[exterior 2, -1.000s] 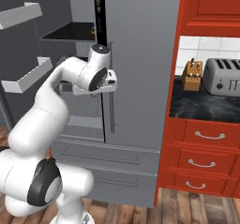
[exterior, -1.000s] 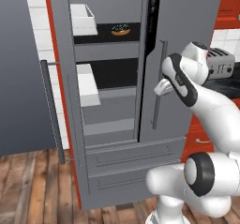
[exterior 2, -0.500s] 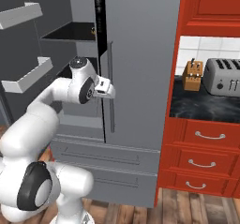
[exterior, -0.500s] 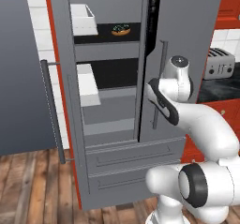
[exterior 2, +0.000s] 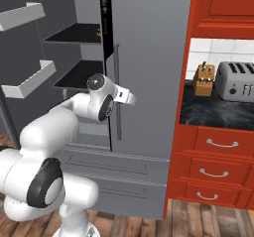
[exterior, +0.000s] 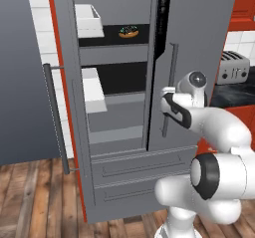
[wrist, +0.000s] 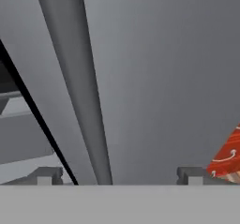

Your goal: Take the donut and cupcake from the fridge and place them on the empty tray on the dining counter.

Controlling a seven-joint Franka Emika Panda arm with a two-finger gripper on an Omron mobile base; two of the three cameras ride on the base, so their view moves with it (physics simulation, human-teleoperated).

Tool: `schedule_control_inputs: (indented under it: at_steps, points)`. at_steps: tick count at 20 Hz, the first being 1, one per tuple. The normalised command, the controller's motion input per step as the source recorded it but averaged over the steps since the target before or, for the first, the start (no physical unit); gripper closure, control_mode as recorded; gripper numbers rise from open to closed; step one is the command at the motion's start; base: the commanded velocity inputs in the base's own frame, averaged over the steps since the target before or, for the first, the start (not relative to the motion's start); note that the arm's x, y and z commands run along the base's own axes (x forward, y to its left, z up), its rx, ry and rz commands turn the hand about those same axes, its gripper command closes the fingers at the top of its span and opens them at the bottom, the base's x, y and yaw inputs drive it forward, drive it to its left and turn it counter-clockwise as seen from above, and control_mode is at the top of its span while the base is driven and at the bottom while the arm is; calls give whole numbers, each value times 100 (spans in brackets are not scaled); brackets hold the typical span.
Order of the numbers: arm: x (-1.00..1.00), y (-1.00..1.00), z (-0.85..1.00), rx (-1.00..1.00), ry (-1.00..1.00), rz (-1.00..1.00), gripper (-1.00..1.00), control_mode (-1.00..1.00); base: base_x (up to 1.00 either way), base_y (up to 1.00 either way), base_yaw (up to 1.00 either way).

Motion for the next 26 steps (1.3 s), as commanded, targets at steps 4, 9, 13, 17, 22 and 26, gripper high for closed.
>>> schedule_control_inputs:
  at_steps: [4,9,13,17,22,26]
  points:
    - [48,-1,1,7,-13,12,-100,-100,0,0,0]
    - [46,-6,2,4,-14,11,-100,-100,0,0,0]
    - [58,-9,0,0,-13,5,-100,-100,0,0,0]
    - [83,0,0,0,-6,0,-100,-100,0,0,0]
    - [80,-23,-2,1,0,-1,100,-100,0,0,0]
    - [-9,-100,0,20,19,-27,100,-100,0,0,0]
